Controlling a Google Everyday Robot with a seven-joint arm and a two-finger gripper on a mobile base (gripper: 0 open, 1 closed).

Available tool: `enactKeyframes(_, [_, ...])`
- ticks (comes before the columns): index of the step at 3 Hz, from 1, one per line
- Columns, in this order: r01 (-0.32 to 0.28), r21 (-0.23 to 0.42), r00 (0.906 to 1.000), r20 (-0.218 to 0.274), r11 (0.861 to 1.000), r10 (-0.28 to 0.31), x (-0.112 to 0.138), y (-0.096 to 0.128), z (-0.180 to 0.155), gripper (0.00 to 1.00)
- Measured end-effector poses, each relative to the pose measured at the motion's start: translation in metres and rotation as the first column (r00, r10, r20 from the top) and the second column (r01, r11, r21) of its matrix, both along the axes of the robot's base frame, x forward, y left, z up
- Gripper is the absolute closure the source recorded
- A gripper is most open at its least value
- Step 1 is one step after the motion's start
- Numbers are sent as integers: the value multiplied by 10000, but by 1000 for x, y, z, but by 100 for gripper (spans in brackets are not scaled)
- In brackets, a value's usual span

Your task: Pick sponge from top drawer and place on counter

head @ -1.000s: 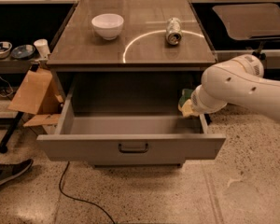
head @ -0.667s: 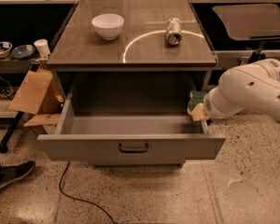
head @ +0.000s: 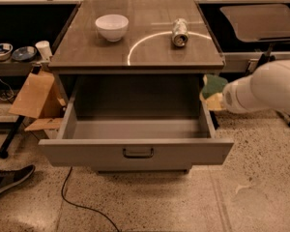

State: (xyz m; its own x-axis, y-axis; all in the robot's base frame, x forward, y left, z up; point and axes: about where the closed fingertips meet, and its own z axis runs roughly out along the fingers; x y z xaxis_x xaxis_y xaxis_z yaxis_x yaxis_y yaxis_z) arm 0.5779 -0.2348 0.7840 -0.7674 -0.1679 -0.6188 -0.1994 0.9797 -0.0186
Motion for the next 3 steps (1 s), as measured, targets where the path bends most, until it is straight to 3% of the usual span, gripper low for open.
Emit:
enactKeyframes(1, [-468,312,9964,726,9984,445,22,20,32,100])
enactKeyframes(3, [-1162,244,9741,1982,9929,1092,71,62,116,100])
